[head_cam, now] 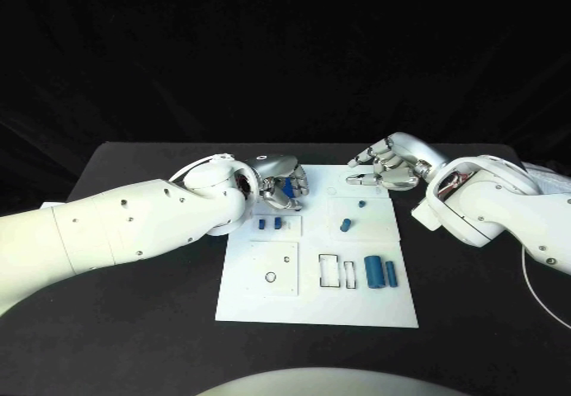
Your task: Assemble the parts on the task board
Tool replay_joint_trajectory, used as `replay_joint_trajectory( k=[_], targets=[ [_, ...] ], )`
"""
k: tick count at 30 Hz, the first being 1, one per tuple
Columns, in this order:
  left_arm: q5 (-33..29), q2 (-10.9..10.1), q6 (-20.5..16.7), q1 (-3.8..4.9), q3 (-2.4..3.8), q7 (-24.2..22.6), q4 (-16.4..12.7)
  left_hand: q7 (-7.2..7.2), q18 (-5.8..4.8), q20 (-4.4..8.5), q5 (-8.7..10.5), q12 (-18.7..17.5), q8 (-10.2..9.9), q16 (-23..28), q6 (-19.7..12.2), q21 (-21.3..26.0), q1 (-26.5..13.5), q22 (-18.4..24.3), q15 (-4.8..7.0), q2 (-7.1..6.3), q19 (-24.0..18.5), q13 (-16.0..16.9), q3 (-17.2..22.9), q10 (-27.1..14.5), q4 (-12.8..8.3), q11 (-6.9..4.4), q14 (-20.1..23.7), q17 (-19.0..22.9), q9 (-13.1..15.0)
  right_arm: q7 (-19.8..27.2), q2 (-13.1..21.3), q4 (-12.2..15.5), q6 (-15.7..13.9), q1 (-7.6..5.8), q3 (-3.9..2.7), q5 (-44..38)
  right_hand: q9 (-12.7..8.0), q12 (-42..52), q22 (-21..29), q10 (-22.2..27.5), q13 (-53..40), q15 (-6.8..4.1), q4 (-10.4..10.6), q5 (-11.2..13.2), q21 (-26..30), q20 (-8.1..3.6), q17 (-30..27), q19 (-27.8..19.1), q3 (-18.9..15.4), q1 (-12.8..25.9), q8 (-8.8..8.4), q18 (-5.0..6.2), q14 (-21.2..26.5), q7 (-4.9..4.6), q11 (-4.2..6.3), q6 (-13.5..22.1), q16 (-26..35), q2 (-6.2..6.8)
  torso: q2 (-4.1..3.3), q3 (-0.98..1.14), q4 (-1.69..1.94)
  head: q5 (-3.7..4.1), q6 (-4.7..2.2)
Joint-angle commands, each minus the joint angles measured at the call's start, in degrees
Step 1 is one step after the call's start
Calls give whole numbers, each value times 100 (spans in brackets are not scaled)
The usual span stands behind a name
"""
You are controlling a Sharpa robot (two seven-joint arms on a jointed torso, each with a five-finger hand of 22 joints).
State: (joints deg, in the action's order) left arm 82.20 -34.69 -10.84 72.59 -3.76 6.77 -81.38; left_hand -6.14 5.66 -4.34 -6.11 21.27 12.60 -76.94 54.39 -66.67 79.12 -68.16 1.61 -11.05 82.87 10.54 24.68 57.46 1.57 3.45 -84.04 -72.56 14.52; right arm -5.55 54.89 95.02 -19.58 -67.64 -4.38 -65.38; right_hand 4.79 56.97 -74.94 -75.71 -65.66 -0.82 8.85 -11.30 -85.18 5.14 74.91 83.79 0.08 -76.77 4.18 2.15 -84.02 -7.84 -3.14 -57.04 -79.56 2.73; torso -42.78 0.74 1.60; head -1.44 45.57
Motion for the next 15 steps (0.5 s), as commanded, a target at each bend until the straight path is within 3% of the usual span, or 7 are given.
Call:
replay_joint_trajectory(
  k=[1, 7, 10, 15],
  targets=[
    [519, 42, 257, -19, 2, 208, 46, 11, -89, 49, 12, -38, -29, -46, 67, -230, -78, -216, 64, -6, 78, -35, 16, 61, -1, -9, -164, 1, -31, 46, -8, 9, 36, 4, 0, -13, 8, -37, -544, 43, 9, -41, -13, -22, 32, -5, 127, -32, -33, 11, -25, 23, -301, -20, 15, -14, 18, -36, -4, 1, -3, 14, 6],
    [612, 88, 376, -57, 3, 265, 105, 32, -111, 107, 9, -125, -87, -52, 110, -356, -87, -342, 125, -21, 109, -108, 25, 70, -6, -38, -178, 36, -80, 60, -15, 31, 22, 4, 0, -7, 8, -37, -544, 43, 9, -41, -13, -22, 32, -5, 127, -32, -33, 11, -25, 23, -301, -20, 15, -14, 18, -36, -8, 9, -7, 35, 26],
    [628, 115, 389, -82, 3, 284, 149, 32, -118, 115, 9, -147, -103, -62, 110, -389, -93, -376, 132, -22, 116, -123, 26, 68, -3, -39, -183, 28, -91, 60, -13, 38, 19, 4, -1, -6, 8, -41, -540, 45, 12, -41, -12, -23, 34, -6, 124, -35, -34, 10, -25, 24, -301, -20, 15, -14, 20, -38, -6, 4, 4, 51, 31],
    [636, 178, 323, -116, 3, 283, 236, 32, -133, 125, 6, -166, -116, -83, 145, -454, -86, -440, 141, 2, 134, -145, 47, 114, -3, -43, -199, 16, -105, 63, -10, 49, 14, 4, -1, -6, 8, -45, -537, 46, 15, -41, -12, -24, 36, -6, 122, -37, -35, 10, -25, 24, -300, -20, 15, -14, 22, -39, -1, 7, 6, 32, 44]
  ],
)
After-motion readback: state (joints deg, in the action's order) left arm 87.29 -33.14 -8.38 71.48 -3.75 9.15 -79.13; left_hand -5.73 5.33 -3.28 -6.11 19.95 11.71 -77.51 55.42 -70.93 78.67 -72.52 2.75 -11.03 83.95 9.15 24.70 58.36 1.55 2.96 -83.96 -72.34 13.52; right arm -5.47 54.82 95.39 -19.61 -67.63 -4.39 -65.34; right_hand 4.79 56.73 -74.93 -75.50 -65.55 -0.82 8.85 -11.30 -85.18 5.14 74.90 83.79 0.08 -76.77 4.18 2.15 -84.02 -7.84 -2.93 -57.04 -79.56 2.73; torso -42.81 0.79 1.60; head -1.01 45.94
